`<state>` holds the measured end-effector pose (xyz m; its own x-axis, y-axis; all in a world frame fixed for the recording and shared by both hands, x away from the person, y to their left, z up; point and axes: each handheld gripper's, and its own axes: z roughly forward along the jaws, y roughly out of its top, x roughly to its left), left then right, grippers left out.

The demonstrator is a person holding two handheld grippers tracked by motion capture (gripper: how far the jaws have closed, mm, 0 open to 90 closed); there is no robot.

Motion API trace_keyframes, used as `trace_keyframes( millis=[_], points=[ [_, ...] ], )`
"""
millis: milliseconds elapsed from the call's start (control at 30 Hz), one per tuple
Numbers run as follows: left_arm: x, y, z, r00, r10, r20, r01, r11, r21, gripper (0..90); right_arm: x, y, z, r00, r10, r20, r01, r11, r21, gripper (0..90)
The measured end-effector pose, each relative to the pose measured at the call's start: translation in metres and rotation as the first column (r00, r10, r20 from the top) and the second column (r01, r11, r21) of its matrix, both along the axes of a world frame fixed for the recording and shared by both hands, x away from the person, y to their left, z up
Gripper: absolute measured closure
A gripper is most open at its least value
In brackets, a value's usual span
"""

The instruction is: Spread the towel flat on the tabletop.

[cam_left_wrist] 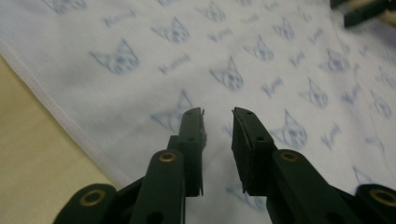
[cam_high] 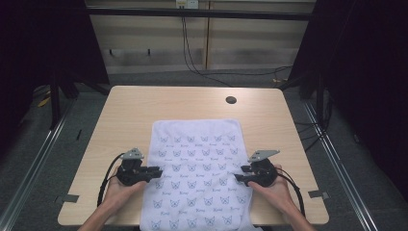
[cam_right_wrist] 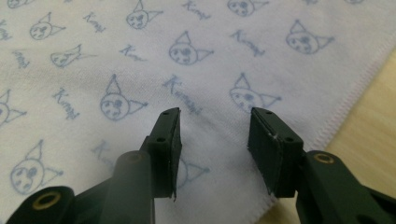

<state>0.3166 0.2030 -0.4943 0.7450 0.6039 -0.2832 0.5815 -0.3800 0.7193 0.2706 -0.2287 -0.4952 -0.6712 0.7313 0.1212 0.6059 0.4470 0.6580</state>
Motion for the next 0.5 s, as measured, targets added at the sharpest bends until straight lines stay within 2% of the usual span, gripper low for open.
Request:
trace_keyframes(
  millis=[67,100,133,167,200,233,300,333,433,500],
  points=[
    [0.003,-0.002,0.0,1.0,0.004,0.009,-0.004,0.9999,0.015,71.3,-0.002,-0.003,0.0,1.0,-0.008,-0.001,0.008,1.0,0.006,53.0],
    [0.009,-0.005,-0.004,0.9998,0.009,0.02,-0.01,0.9985,0.054,72.0,-0.007,-0.01,0.0,0.9999,-0.017,0.001,0.017,0.9998,0.006,52.9],
    [0.011,-0.006,-0.008,0.9998,0.014,0.015,-0.015,0.9979,0.064,72.4,-0.01,-0.012,0.001,0.9997,-0.023,0.003,0.023,0.9997,0.001,50.9],
    [0.012,-0.005,-0.009,0.9999,0.009,0.012,-0.009,0.9987,0.051,74.7,-0.016,-0.015,0.005,0.9995,-0.024,0.023,0.024,0.9997,-0.011,52.7],
    [0.012,-0.005,-0.009,0.9999,0.009,0.012,-0.009,0.9987,0.051,75.7,-0.016,-0.015,0.005,0.9995,-0.024,0.023,0.024,0.9997,-0.011,52.7],
    [0.012,-0.005,-0.008,0.9999,0.009,0.013,-0.01,0.9983,0.058,76.5,-0.029,-0.022,0.015,0.9998,-0.004,0.022,0.003,0.999,0.045,56.4],
    [0.009,-0.005,-0.008,0.9991,0.009,0.041,-0.012,0.9967,0.081,76.8,-0.042,-0.023,0.018,0.9999,0.013,0.004,-0.013,0.9982,0.058,56.0],
    [0.008,-0.006,-0.008,0.9989,0.011,0.045,-0.014,0.9964,0.083,77.5,-0.051,-0.023,0.017,0.9995,0.03,-0.007,-0.03,0.9984,0.048,54.3],
    [0.009,-0.005,-0.009,0.9992,0.017,0.036,-0.02,0.9974,0.069,78.4,-0.059,-0.025,0.013,0.9989,0.041,-0.024,-0.039,0.9975,0.059,50.8],
    [0.011,-0.003,-0.009,0.9995,0.02,0.026,-0.021,0.9981,0.057,81.3,-0.061,-0.024,0.007,0.9972,0.068,-0.032,-0.067,0.9972,0.034,48.5]
  ],
)
